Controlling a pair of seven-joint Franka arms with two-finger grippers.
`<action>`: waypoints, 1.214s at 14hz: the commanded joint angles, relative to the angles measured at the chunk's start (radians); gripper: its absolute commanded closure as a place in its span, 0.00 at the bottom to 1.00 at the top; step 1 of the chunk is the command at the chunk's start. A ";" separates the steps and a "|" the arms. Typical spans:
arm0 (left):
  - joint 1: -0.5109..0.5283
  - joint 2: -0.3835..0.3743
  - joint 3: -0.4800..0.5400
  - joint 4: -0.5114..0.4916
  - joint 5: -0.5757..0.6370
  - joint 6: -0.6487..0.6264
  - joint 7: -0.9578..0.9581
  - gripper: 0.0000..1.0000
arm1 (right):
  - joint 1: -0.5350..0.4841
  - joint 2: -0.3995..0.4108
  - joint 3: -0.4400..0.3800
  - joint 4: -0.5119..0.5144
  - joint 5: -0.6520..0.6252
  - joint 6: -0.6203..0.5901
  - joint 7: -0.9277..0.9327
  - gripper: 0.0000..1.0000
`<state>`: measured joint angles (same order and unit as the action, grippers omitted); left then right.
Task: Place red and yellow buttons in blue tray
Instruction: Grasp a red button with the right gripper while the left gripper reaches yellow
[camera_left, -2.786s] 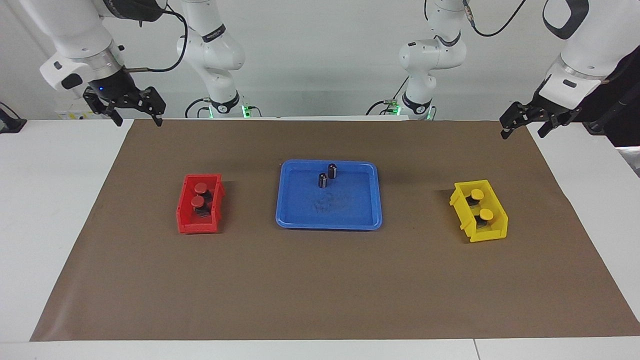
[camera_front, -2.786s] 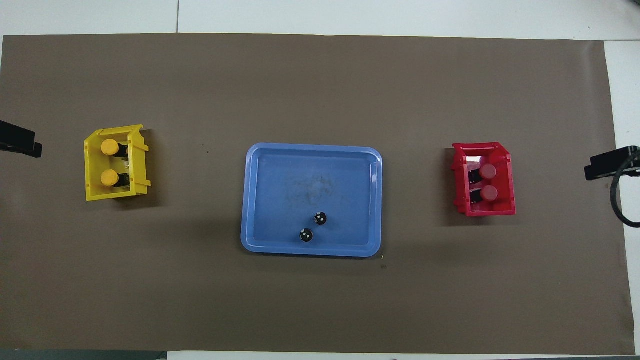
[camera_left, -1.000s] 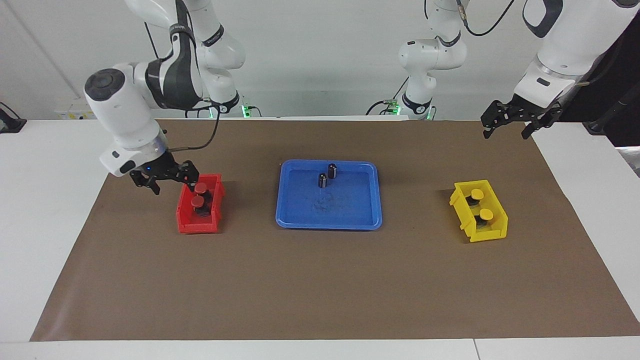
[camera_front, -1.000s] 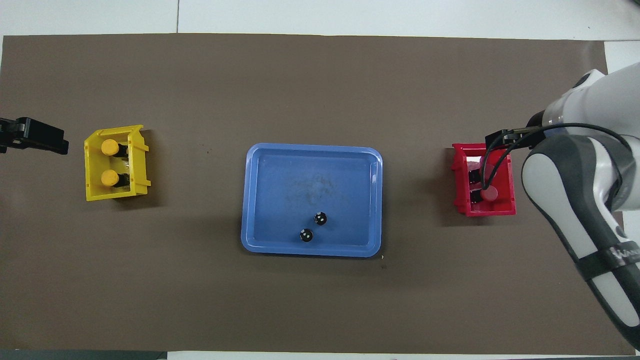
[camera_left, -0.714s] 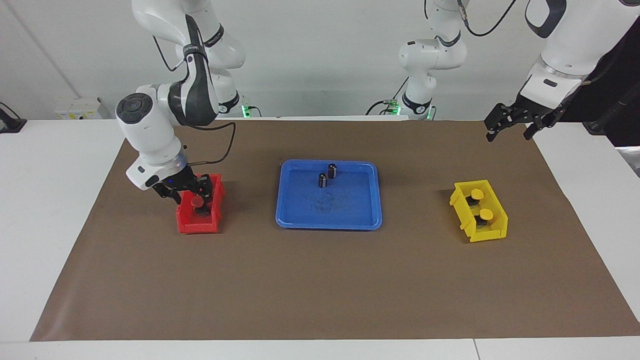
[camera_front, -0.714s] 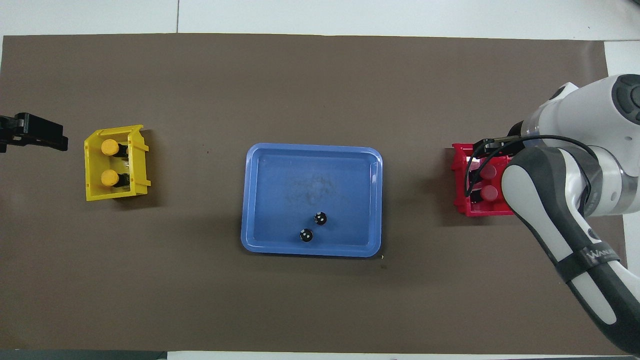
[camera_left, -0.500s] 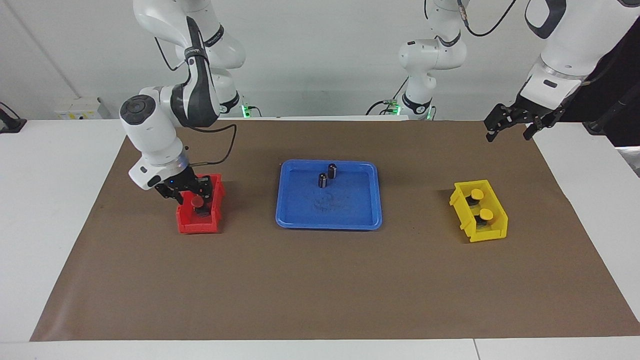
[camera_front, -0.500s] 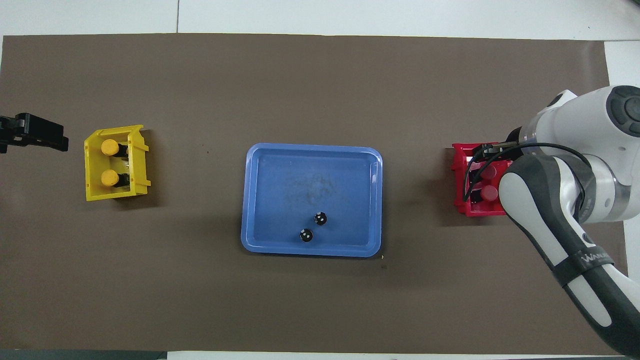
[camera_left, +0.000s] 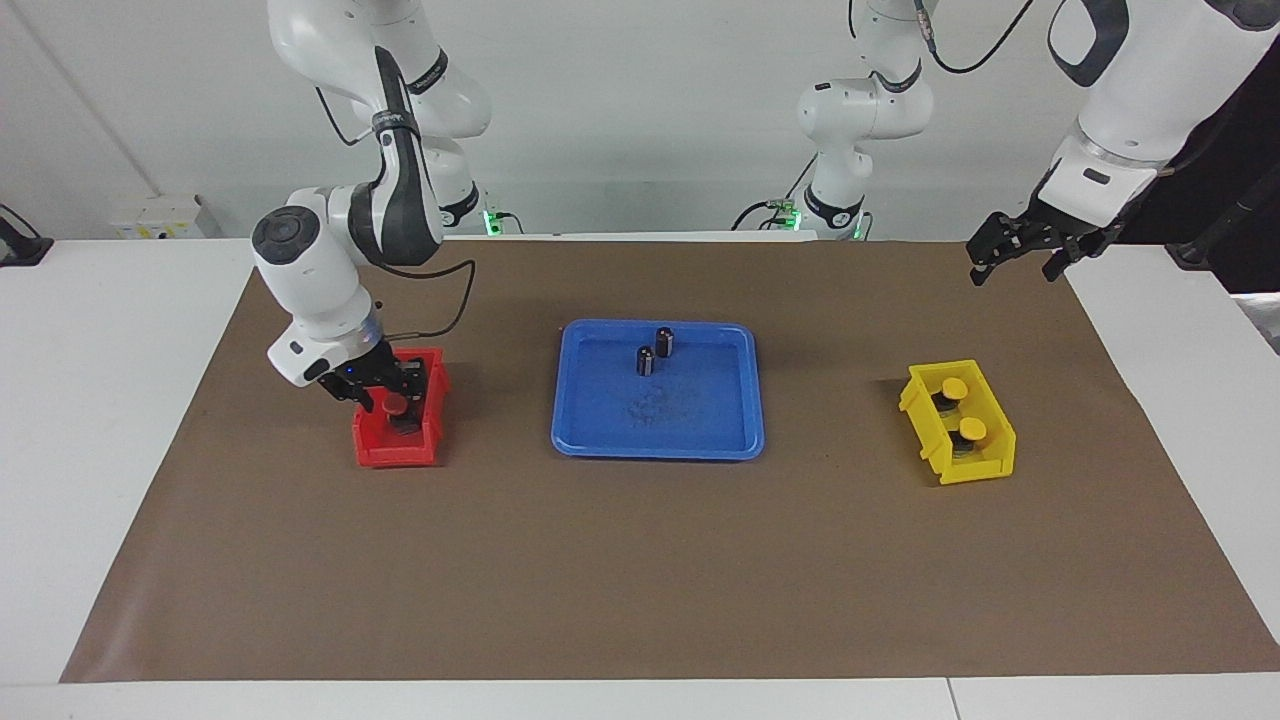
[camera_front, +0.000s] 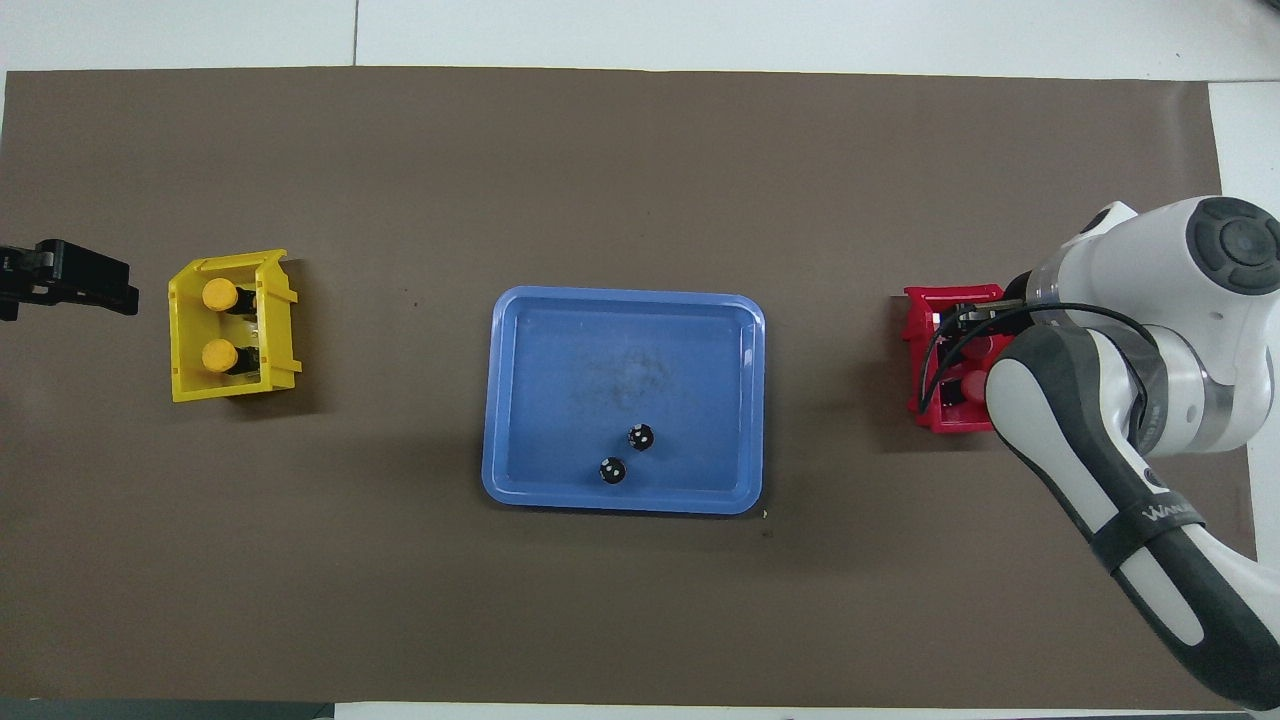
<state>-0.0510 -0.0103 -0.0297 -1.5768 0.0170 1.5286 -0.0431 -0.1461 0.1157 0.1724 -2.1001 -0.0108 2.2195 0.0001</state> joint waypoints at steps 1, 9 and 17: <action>0.007 -0.034 -0.003 -0.045 -0.017 0.027 -0.003 0.00 | -0.010 -0.005 0.006 -0.043 0.018 0.046 0.001 0.36; 0.046 -0.100 -0.004 -0.293 -0.018 0.310 -0.004 0.00 | -0.015 -0.010 0.006 -0.080 0.017 0.077 -0.002 0.52; 0.039 0.053 -0.004 -0.302 -0.034 0.465 -0.004 0.09 | 0.063 0.087 0.006 0.320 -0.061 -0.309 0.030 0.72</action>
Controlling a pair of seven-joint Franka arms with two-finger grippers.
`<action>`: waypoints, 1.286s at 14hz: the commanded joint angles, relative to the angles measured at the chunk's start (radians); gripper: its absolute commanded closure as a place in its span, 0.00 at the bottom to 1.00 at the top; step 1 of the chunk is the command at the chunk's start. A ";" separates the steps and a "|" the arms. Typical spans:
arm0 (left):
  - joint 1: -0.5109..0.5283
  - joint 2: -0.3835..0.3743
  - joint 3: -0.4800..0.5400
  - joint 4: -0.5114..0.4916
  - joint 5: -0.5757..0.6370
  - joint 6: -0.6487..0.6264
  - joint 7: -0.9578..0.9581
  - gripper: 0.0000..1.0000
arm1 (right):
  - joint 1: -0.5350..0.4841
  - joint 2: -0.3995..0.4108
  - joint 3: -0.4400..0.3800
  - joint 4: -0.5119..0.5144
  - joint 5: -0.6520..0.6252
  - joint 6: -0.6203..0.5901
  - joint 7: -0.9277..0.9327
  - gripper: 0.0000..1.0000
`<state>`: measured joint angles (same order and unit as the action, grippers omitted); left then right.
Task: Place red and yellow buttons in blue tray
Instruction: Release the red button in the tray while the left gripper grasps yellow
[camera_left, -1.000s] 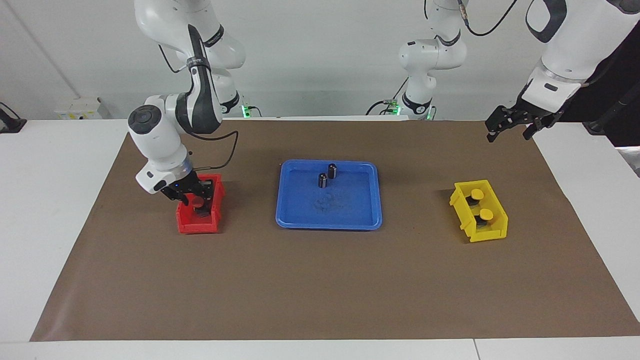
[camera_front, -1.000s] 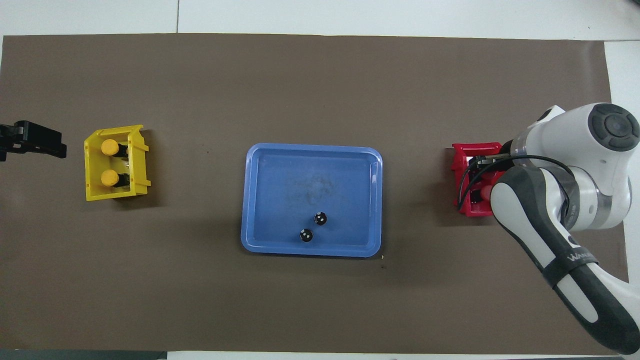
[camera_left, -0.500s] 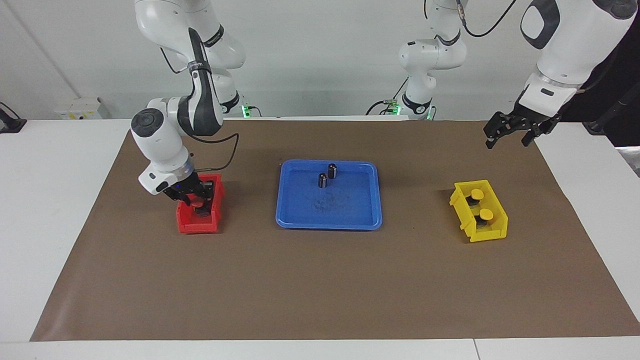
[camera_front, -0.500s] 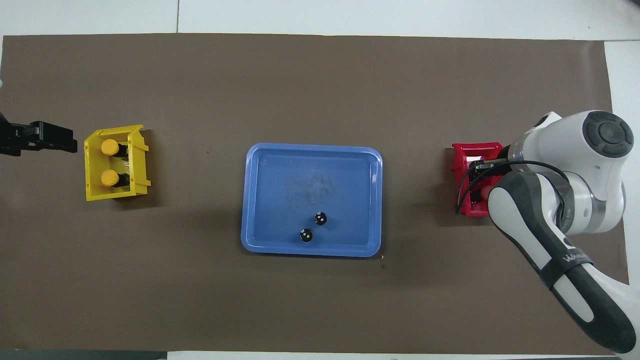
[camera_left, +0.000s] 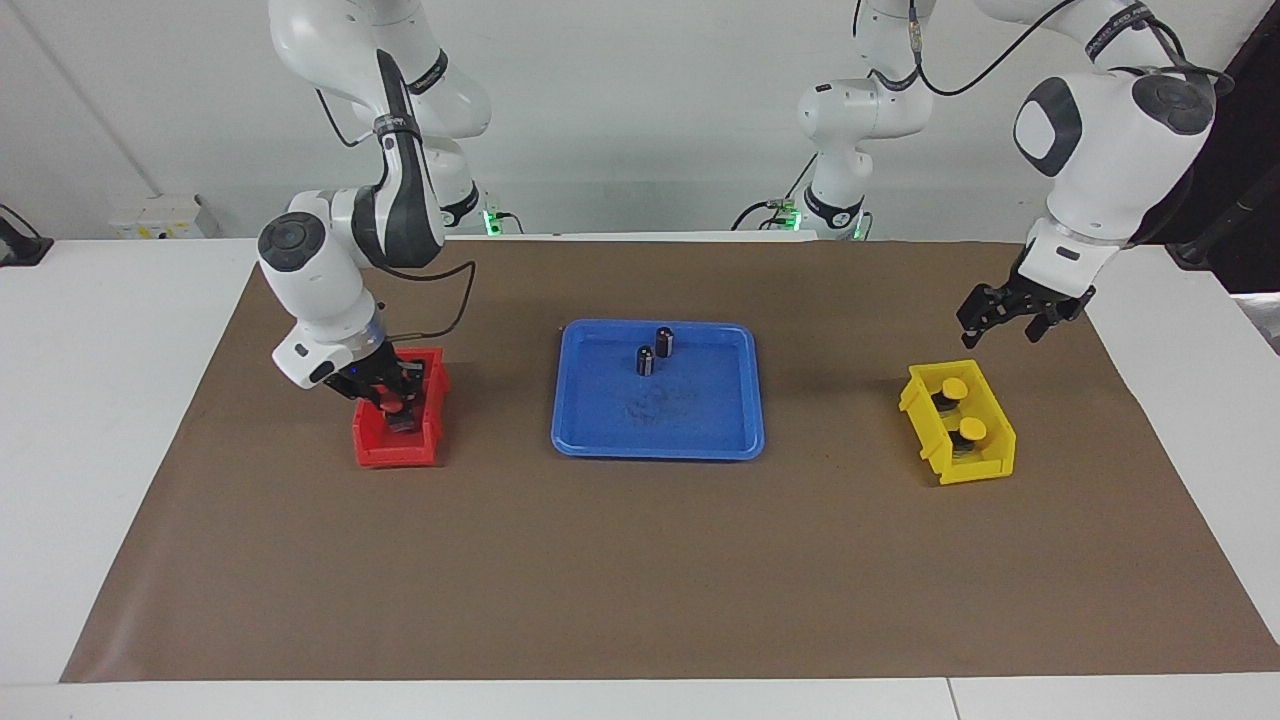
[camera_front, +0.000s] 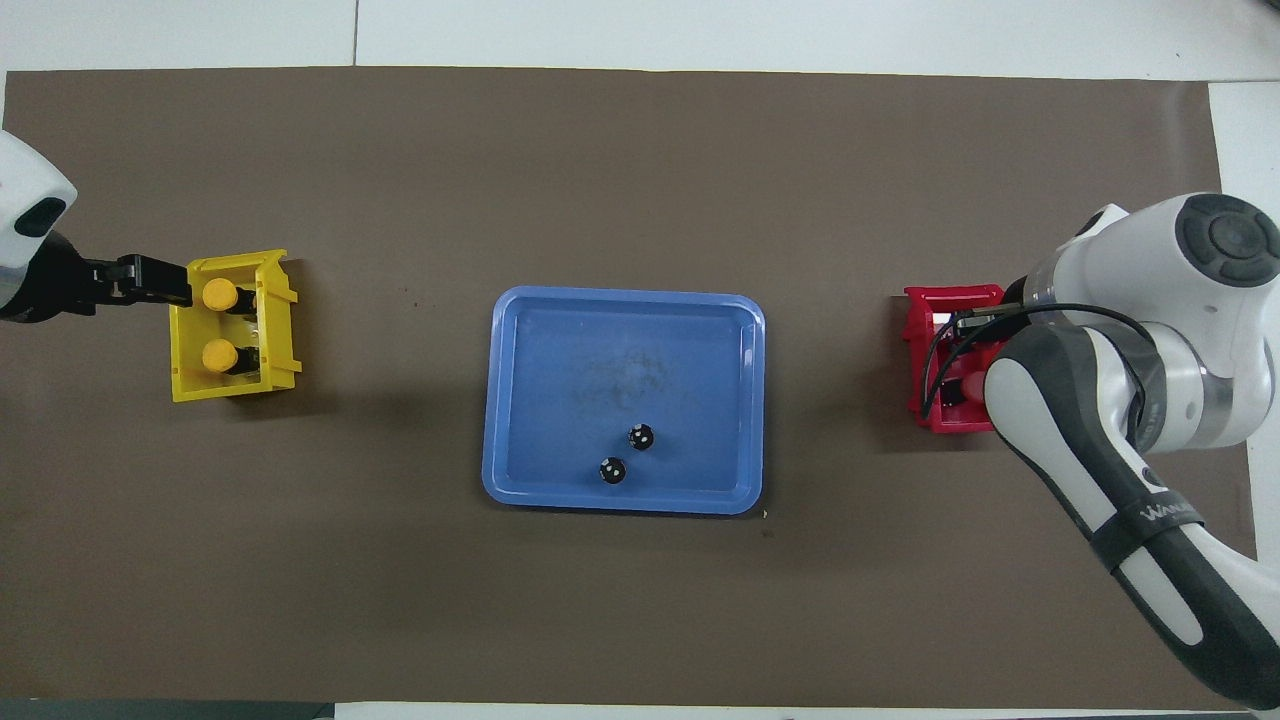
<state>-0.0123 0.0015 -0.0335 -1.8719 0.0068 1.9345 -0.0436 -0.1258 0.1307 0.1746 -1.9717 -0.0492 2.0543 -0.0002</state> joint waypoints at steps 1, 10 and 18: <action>0.000 0.072 0.000 -0.007 -0.024 0.102 -0.002 0.12 | 0.087 0.107 0.003 0.297 -0.021 -0.226 0.095 0.72; 0.037 0.204 0.001 -0.009 -0.022 0.261 0.002 0.31 | 0.534 0.311 0.003 0.441 -0.046 -0.048 0.773 0.72; 0.040 0.212 0.001 -0.099 -0.022 0.376 0.002 0.30 | 0.594 0.317 0.003 0.306 -0.049 0.090 0.865 0.68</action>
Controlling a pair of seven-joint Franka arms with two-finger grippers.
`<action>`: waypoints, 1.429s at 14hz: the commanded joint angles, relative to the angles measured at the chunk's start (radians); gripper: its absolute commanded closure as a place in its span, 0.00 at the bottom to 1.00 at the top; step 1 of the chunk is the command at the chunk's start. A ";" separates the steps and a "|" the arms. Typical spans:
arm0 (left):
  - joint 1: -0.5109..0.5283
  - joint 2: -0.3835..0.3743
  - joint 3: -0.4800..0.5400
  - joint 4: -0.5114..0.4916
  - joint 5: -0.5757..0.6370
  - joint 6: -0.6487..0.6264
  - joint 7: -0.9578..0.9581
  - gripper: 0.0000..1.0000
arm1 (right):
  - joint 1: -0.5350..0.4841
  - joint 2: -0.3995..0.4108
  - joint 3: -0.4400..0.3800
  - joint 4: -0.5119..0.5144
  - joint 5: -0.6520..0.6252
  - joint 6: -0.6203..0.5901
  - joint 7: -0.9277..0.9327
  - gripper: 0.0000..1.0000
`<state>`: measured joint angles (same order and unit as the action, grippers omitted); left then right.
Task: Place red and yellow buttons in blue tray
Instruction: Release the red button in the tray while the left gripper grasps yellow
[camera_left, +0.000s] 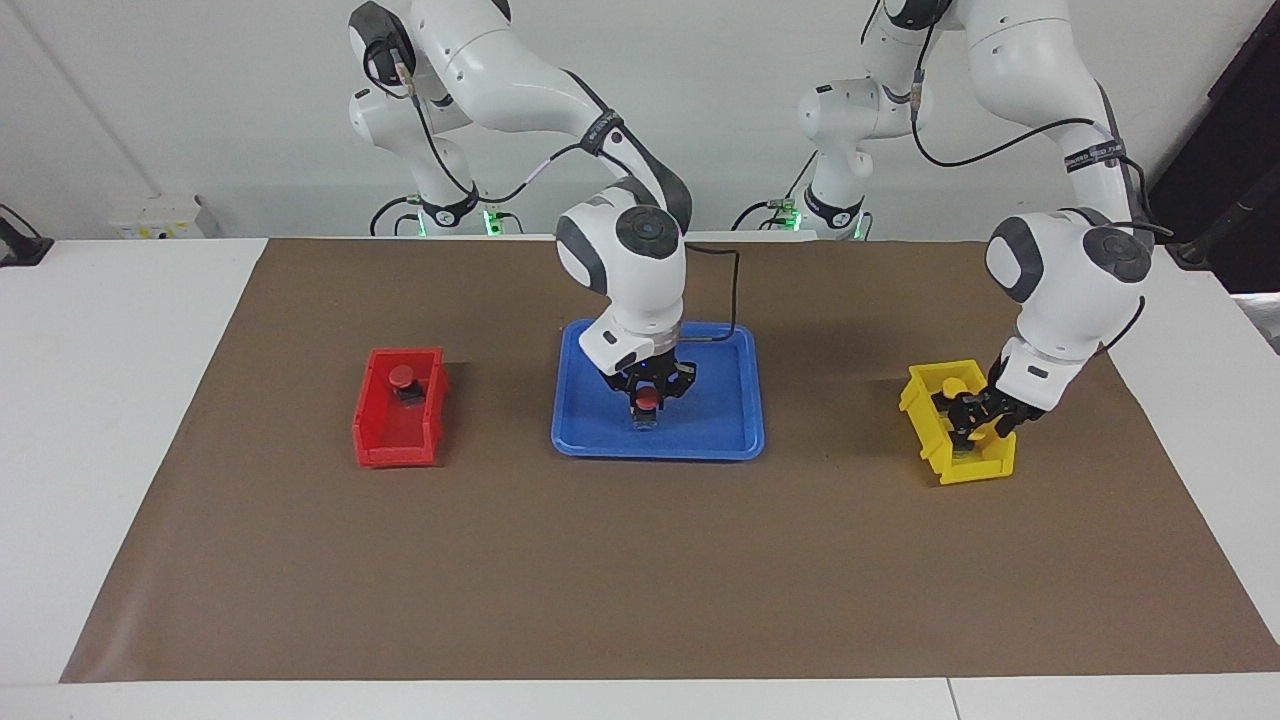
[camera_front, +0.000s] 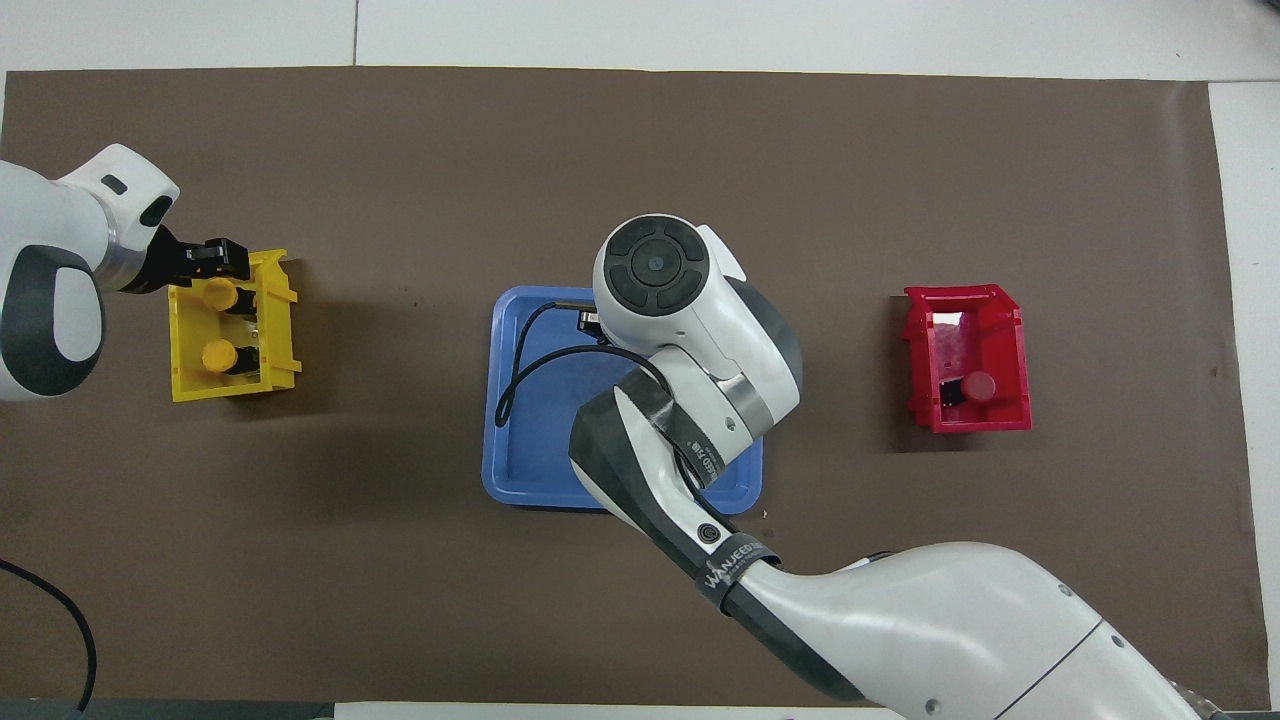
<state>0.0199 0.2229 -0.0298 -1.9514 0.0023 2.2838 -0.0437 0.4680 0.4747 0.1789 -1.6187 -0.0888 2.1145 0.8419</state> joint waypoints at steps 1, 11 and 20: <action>0.008 -0.011 -0.002 -0.020 -0.018 0.025 0.002 0.30 | 0.000 -0.028 -0.001 -0.047 -0.009 0.028 0.023 0.54; 0.028 -0.028 -0.002 -0.072 -0.018 0.042 0.050 0.30 | -0.363 -0.373 -0.006 -0.177 0.013 -0.214 -0.505 0.00; 0.019 -0.013 -0.001 0.056 -0.002 -0.027 0.041 0.98 | -0.627 -0.522 -0.007 -0.572 0.124 0.047 -0.880 0.17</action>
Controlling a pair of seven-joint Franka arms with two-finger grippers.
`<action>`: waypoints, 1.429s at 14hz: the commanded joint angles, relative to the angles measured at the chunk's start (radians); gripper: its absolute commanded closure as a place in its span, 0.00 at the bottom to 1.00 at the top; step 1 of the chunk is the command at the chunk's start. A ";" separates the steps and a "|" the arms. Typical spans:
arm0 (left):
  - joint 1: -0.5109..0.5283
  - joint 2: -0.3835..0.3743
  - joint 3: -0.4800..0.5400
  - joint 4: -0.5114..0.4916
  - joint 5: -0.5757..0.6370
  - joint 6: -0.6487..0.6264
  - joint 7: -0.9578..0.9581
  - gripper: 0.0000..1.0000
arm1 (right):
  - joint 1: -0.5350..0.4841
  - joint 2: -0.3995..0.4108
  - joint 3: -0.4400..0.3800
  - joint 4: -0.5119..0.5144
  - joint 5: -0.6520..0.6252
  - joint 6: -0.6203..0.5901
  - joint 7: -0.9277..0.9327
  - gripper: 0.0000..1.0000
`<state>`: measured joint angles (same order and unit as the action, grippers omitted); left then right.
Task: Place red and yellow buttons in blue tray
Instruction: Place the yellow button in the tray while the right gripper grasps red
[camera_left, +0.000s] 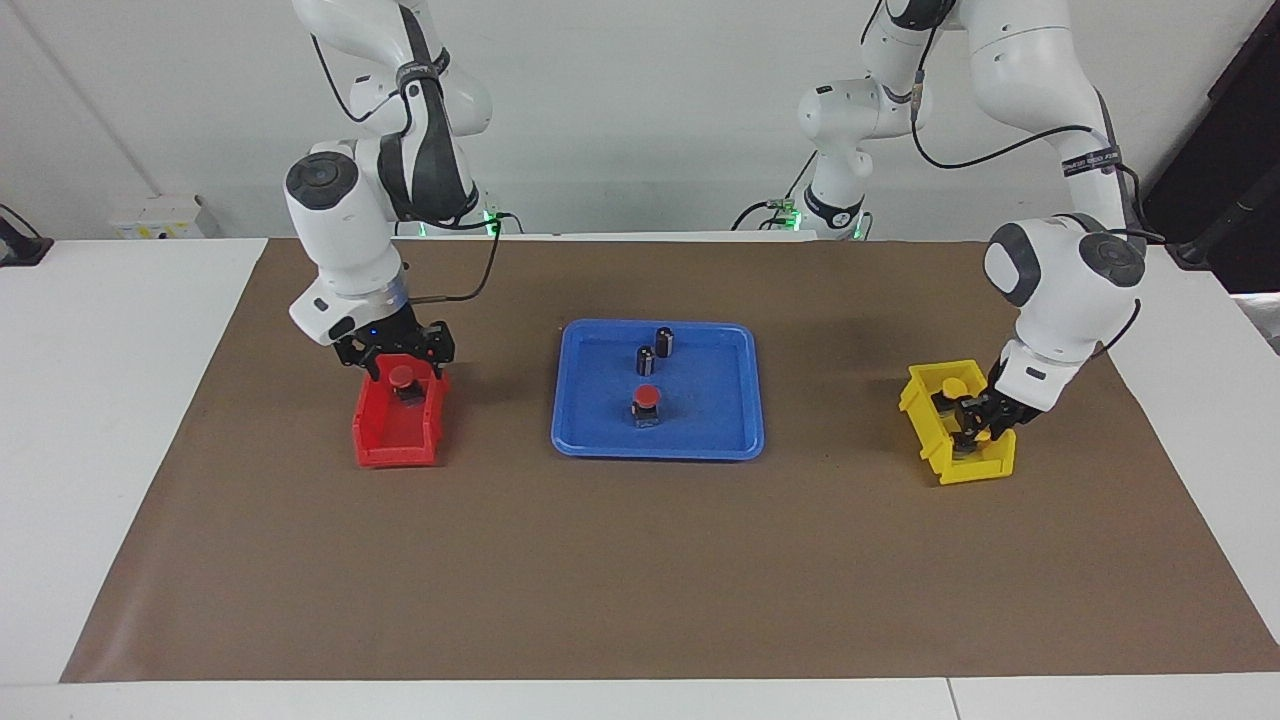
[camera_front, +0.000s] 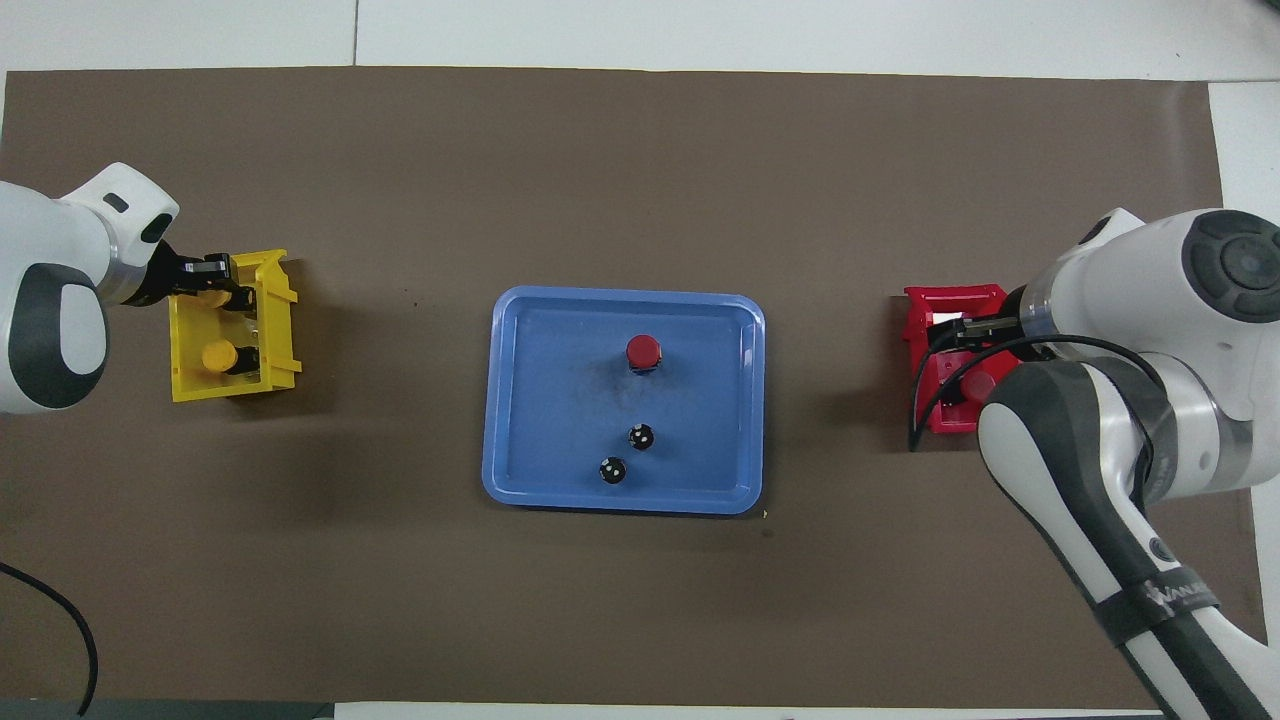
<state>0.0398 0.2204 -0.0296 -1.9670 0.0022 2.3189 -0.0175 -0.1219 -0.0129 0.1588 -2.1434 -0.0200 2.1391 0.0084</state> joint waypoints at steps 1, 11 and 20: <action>-0.006 -0.010 0.000 0.161 0.037 -0.143 0.016 0.99 | -0.036 -0.033 0.012 -0.061 0.084 0.034 -0.047 0.21; -0.532 -0.014 -0.009 0.185 0.128 -0.188 -0.813 0.98 | -0.035 -0.039 0.010 -0.167 0.084 0.137 -0.090 0.37; -0.681 0.099 -0.006 0.129 0.128 -0.070 -0.970 0.98 | -0.036 -0.039 0.010 -0.210 0.084 0.179 -0.093 0.40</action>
<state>-0.6147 0.3157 -0.0535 -1.8212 0.1104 2.2200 -0.9587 -0.1495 -0.0284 0.1652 -2.3170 0.0358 2.2880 -0.0447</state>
